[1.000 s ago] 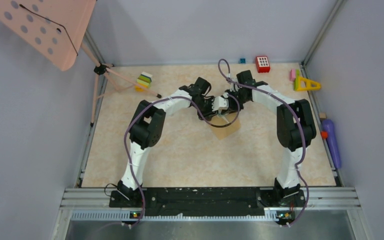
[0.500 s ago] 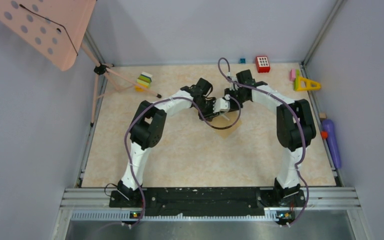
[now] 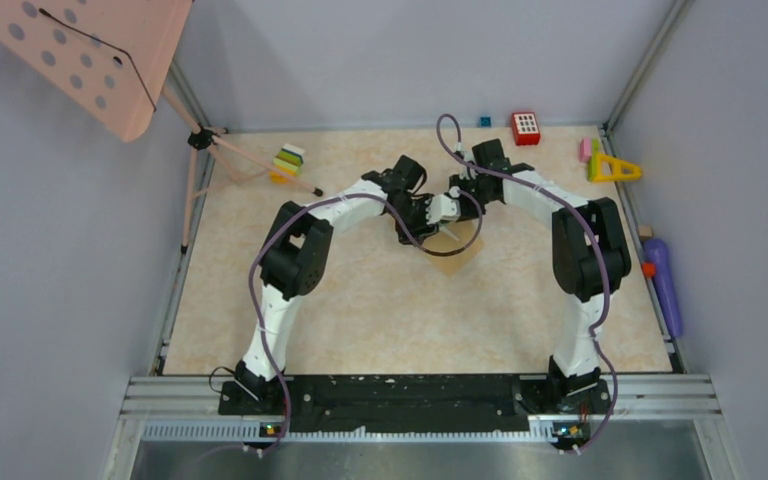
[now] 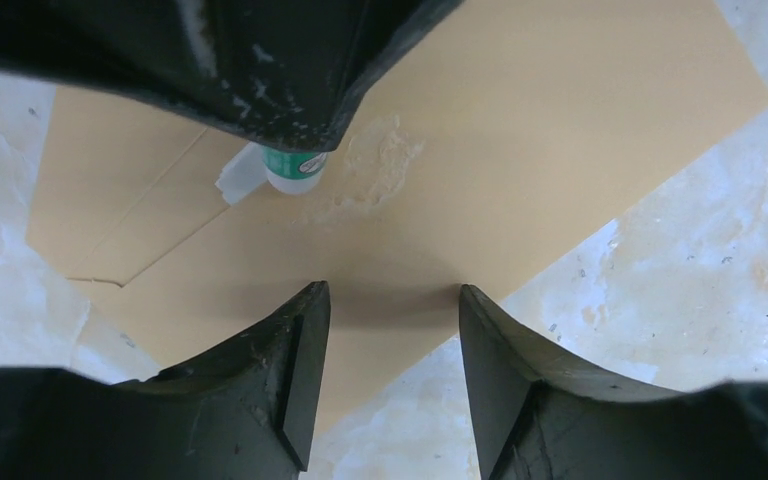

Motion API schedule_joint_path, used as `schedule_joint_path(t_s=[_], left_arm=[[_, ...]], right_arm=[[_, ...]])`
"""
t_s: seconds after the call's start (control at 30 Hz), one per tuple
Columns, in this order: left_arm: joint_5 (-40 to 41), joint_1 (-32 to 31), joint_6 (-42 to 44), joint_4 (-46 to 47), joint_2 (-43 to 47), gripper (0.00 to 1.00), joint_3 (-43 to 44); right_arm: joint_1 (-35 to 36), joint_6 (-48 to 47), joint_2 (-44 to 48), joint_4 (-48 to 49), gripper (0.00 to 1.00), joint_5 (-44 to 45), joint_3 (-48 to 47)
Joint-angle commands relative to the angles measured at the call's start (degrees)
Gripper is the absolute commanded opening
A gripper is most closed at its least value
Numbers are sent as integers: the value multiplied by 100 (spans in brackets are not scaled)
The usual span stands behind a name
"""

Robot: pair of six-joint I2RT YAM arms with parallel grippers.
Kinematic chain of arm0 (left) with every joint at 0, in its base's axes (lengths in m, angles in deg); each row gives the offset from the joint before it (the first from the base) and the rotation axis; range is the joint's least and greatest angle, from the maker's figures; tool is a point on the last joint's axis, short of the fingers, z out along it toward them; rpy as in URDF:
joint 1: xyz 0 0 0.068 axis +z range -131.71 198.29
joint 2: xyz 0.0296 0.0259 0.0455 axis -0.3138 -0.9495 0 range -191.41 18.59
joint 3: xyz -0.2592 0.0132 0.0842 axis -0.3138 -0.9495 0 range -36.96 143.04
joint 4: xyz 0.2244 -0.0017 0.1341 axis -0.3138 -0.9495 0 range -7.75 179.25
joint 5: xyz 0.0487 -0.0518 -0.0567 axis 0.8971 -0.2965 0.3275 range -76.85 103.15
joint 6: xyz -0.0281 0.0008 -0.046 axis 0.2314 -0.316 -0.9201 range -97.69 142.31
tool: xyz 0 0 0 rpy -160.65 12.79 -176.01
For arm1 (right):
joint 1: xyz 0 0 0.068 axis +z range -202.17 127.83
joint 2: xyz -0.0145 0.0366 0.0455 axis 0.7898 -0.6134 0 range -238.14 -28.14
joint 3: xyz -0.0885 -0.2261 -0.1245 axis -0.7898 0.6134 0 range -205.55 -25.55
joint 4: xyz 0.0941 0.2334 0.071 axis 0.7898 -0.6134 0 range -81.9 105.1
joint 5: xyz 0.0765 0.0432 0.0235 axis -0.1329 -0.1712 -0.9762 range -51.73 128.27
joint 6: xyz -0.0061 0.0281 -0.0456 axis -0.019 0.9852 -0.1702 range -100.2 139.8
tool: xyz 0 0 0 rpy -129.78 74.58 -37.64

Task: Place the letter into the envelope and seal it
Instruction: Paint the envelope at the center of the board.

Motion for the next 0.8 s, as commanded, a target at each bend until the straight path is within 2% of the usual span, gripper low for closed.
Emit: schedule_joint_path(t_s=[0.0, 0.1, 0.33, 0.77], left_arm=[[431, 31, -580, -145, 208, 57, 110], [506, 80, -836, -137, 230, 59, 126], [573, 300, -1726, 18, 69, 55, 248], [127, 619, -3287, 1224, 538, 54, -817]], right_arm=[[129, 21, 171, 144, 0, -73, -74], [132, 29, 174, 179, 0, -93, -33], [129, 41, 194, 195, 0, -154, -8], [129, 117, 253, 270, 0, -182, 3]])
